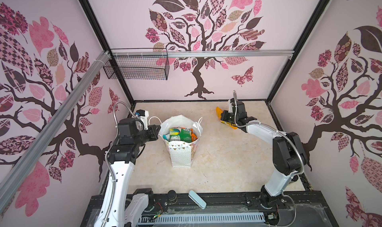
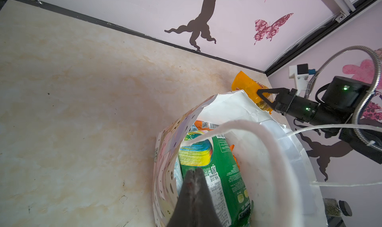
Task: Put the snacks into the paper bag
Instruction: 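Lift the yellow packet off the table with the right gripper, then carry the yellow packet over the paper bag with the right gripper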
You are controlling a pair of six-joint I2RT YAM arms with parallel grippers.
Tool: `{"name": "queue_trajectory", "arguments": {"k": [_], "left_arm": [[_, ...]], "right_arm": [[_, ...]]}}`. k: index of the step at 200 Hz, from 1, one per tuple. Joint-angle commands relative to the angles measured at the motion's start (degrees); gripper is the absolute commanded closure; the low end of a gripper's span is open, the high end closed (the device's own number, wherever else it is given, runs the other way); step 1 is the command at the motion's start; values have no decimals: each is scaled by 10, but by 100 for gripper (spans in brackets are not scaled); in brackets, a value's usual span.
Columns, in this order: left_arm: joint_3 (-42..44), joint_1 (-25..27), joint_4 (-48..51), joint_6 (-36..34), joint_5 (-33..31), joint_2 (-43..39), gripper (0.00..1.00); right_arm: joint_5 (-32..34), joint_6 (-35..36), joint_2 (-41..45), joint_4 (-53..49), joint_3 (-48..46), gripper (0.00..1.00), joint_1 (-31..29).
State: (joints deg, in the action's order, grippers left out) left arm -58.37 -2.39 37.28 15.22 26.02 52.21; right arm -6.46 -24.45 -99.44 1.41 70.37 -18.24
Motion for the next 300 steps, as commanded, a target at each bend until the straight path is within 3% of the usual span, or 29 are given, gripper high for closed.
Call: {"name": "queue_trajectory", "arguments": {"k": [1, 79, 153, 200, 300], "left_arm": [[15, -5, -17, 0, -1, -10, 97], [16, -5, -19, 0, -3, -15, 97], [17, -4, -21, 0, 0, -21, 97], [19, -5, -24, 0, 2, -26, 97], [20, -5, -25, -1, 4, -27, 98]], "right_arm": [[8, 32, 77, -14, 29, 100, 1], [-5, 58, 180, -105, 79, 100, -8], [40, 99, 217, -203, 196, 100, -80], [30, 93, 234, -225, 251, 100, -102], [92, 150, 181, -279, 460, 100, -279]]}}
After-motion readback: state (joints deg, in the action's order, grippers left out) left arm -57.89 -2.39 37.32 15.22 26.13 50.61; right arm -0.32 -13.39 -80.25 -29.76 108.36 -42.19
